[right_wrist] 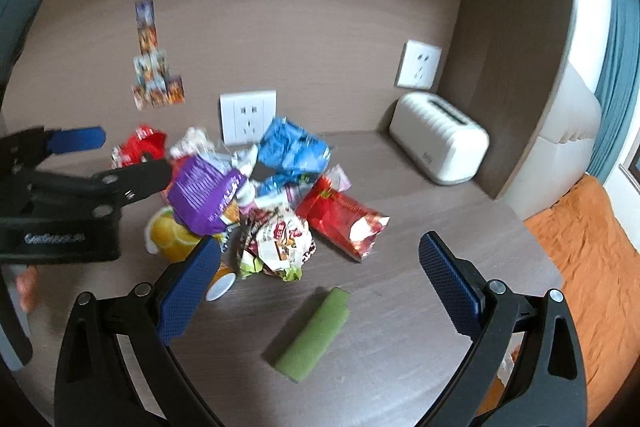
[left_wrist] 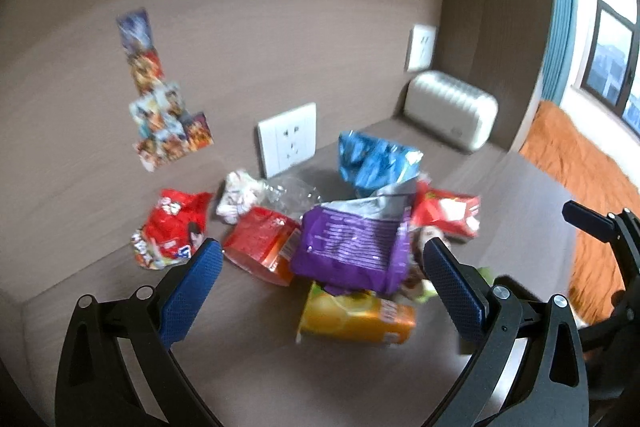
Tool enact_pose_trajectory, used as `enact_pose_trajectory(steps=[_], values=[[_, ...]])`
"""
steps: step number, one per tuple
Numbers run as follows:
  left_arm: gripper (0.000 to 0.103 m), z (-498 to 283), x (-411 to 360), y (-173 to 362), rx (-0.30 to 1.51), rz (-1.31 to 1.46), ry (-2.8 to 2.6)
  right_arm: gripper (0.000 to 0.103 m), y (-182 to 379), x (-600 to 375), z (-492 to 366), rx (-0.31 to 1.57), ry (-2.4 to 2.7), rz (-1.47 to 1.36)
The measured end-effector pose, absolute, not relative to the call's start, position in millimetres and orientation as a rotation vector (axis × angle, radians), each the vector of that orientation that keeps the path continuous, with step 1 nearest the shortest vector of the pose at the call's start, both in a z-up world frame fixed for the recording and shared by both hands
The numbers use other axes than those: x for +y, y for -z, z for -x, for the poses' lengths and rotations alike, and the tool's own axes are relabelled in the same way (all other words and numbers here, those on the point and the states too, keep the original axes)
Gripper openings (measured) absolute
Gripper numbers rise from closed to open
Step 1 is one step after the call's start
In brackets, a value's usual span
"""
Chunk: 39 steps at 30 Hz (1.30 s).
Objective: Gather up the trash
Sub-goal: 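Grasp the purple snack bag with the left tool while the right grasps a white wrapper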
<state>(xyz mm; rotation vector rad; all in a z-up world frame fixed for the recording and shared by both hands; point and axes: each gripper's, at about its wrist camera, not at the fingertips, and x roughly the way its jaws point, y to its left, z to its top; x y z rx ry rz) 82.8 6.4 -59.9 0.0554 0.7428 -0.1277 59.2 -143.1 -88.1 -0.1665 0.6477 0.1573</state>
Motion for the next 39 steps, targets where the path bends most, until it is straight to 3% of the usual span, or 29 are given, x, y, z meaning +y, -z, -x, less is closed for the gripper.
enact_pose_trajectory(steps=[10,11,13,14,15,21,30,39], values=[[0.098,-143.2,-13.8,108.8,0.861,-0.122,0.238,0.097,135.7,-115.7,-111.2,0.746,-0.225,0.245],[0.098,-149.1,-17.2,114.3,0.879,-0.138,0.239,0.094,140.3,-114.5,-117.2,0.761,-0.235,0.245],[0.098,-156.6,-21.9,122.8,0.897,-0.147,0.258,0.068,145.2,-113.4,-123.7,0.783,-0.255,0.242],[0.098,-160.8,-25.3,127.1,0.904,-0.144,0.281,0.061,149.0,-112.6,-128.0,0.805,-0.274,0.237],[0.090,-162.4,-27.2,128.8,0.902,-0.145,0.288,0.054,152.1,-112.3,-131.1,0.825,-0.297,0.223],[0.081,-163.3,-28.2,123.6,0.882,-0.156,0.272,0.051,145.2,-115.5,-131.1,0.814,-0.299,0.207],[0.081,-121.3,-14.2,61.8,0.773,-0.128,0.250,0.051,91.9,-152.4,-97.6,0.692,-0.287,0.066],[0.081,-63.2,-86.4,36.5,0.722,-0.194,0.444,0.051,57.0,-254.7,-27.6,0.625,-0.121,-0.118]])
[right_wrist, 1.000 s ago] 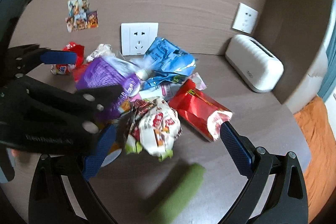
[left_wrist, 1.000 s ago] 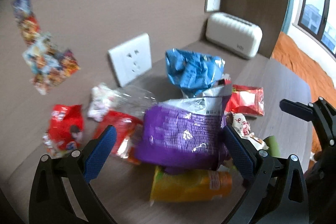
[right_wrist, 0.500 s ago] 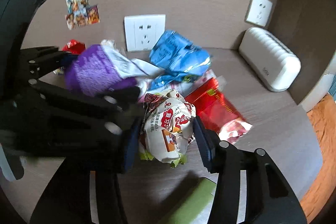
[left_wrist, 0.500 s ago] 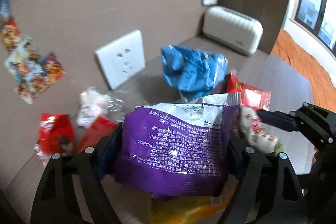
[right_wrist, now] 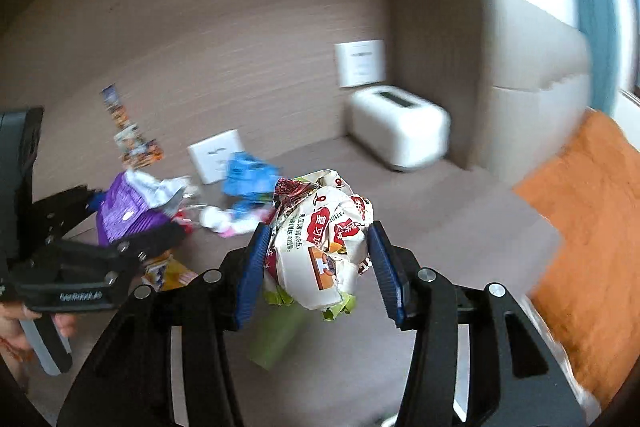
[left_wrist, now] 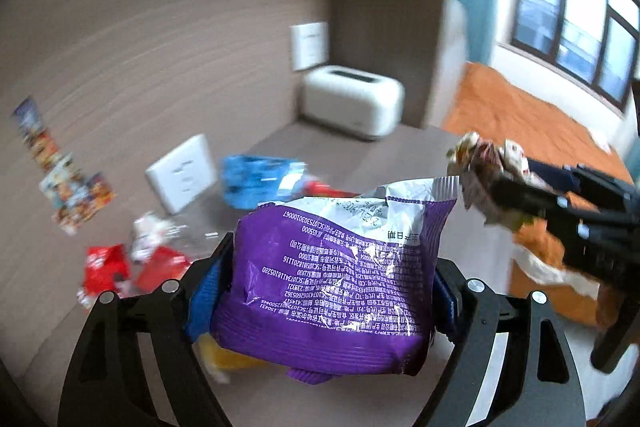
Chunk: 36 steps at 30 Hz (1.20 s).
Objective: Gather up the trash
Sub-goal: 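Grasp the purple snack bag with the left tool while the right grasps a white wrapper, then carry both items to the white floor bin and open both tools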
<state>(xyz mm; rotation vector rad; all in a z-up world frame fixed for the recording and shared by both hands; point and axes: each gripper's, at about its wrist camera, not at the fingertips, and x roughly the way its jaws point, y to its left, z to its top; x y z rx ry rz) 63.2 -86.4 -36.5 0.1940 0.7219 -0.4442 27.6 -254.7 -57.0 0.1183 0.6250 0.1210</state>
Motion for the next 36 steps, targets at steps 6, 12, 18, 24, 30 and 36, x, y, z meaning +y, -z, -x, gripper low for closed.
enact_pose_trajectory(steps=[6,12,18,24,30,36], values=[[0.081,-24.5,-171.9,52.2,0.743,-0.271,0.689,0.051,66.8,-330.0,43.7,0.658,0.096,-0.205],[0.081,26.0,-267.1,102.9,0.808,-0.404,0.931,0.051,112.1,-391.8,108.6,0.775,0.259,-0.305],[0.081,62.0,-340.4,206.0,0.934,-0.550,1.065,0.051,197.6,-434.3,133.5,0.917,0.348,-0.405],[0.081,73.4,-389.3,325.8,1.068,-0.631,1.116,0.051,327.8,-468.1,131.2,1.061,0.349,-0.522],[0.081,83.4,-418.5,442.1,1.178,-0.692,1.118,0.051,453.7,-495.0,122.0,1.167,0.335,-0.627],[0.099,75.3,-432.2,528.9,1.239,-0.681,1.087,0.099,537.8,-504.1,113.0,1.258,0.320,-0.636]])
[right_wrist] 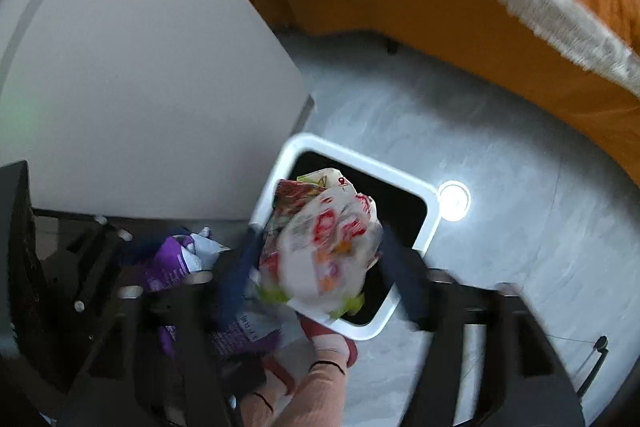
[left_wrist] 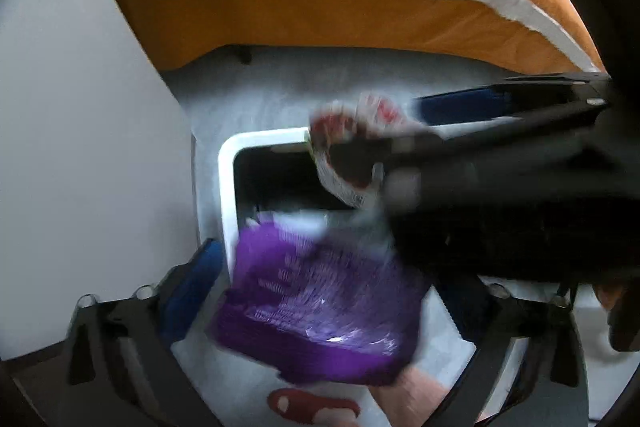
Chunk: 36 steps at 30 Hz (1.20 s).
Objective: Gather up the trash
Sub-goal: 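Carry both items to the white floor bin and open both tools, then grasp the yellow chip can with the left tool while the right grasps the green lighter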
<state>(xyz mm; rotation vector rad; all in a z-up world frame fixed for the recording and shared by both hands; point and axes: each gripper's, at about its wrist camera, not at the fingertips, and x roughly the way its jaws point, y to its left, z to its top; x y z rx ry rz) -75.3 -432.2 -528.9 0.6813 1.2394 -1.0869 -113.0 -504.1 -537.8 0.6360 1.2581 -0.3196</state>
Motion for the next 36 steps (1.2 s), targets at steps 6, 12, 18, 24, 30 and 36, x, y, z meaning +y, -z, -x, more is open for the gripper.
enact_pose_trajectory(steps=[6,12,18,24,30,36], values=[[0.099,66.9,-430.1,561.6,1.267,-0.705,1.025,0.099,566.7,-505.6,115.6,1.288,0.343,-0.613],[0.099,60.0,-429.8,536.2,1.255,-0.678,1.014,0.099,546.5,-501.2,113.2,1.287,0.326,-0.569],[0.099,61.8,-424.7,477.9,1.217,-0.629,1.010,0.099,486.9,-495.8,116.2,1.233,0.319,-0.530],[0.099,70.5,-413.3,381.5,1.124,-0.534,1.025,0.099,397.7,-493.0,125.2,1.134,0.330,-0.505],[0.099,76.3,-390.8,269.6,0.976,-0.427,1.024,0.099,289.5,-481.3,134.0,1.004,0.344,-0.444],[0.099,64.6,-329.0,171.5,0.820,-0.298,0.898,0.099,196.2,-448.7,117.9,0.869,0.286,-0.351]])
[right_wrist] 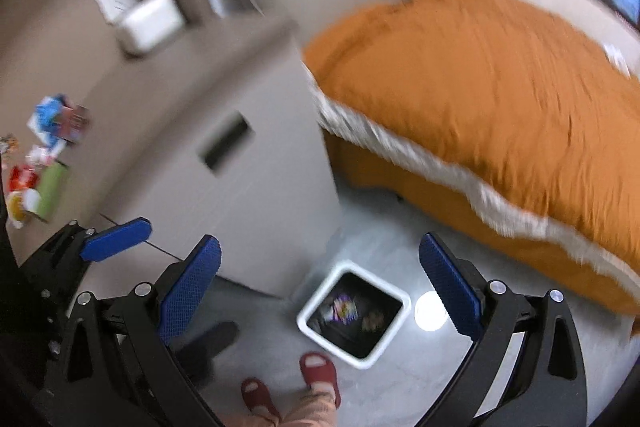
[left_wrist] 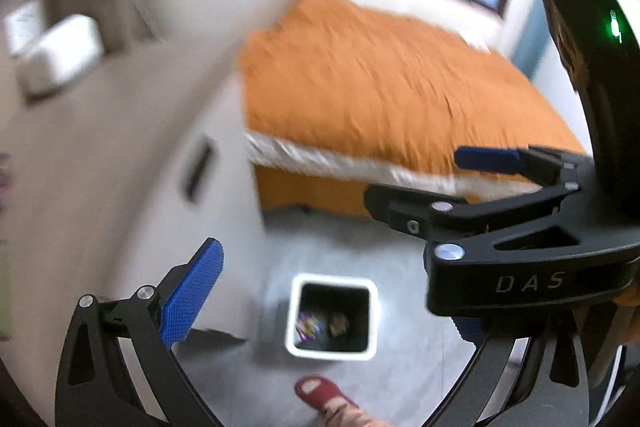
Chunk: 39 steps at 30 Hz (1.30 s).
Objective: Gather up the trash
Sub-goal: 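Grasp the yellow chip can with the left tool while the right grasps the green lighter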
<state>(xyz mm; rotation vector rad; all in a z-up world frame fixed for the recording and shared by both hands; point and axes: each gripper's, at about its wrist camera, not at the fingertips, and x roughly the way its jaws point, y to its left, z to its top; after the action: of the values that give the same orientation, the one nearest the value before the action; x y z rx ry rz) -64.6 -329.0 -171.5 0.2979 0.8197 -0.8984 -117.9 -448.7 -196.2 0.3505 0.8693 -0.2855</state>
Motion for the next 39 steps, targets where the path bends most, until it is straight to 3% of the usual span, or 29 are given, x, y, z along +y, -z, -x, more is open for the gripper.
enact_pose_trajectory(steps=[6,13,24,35,39], values=[[0.099,38.9,-238.8,117.0,0.709,-0.265,0.713,0.099,128.8,-389.0,78.1,0.769,0.118,-0.229],[0.099,11.0,-135.5,91.7,0.644,-0.317,0.514,0.099,102.7,-310.0,31.7,0.734,-0.070,-0.139],[0.099,-32.5,-48.5,92.4,0.643,-0.409,0.458,0.099,119.4,-217.4,-16.0,0.794,-0.180,-0.074],[0.099,-63.6,-30.4,132.5,0.738,-0.515,0.672,0.099,157.8,-187.9,-46.3,0.908,-0.056,-0.097],[0.098,-72.3,-27.1,142.5,0.747,-0.540,0.748,0.090,166.6,-179.9,-53.8,0.936,-0.029,-0.099]])
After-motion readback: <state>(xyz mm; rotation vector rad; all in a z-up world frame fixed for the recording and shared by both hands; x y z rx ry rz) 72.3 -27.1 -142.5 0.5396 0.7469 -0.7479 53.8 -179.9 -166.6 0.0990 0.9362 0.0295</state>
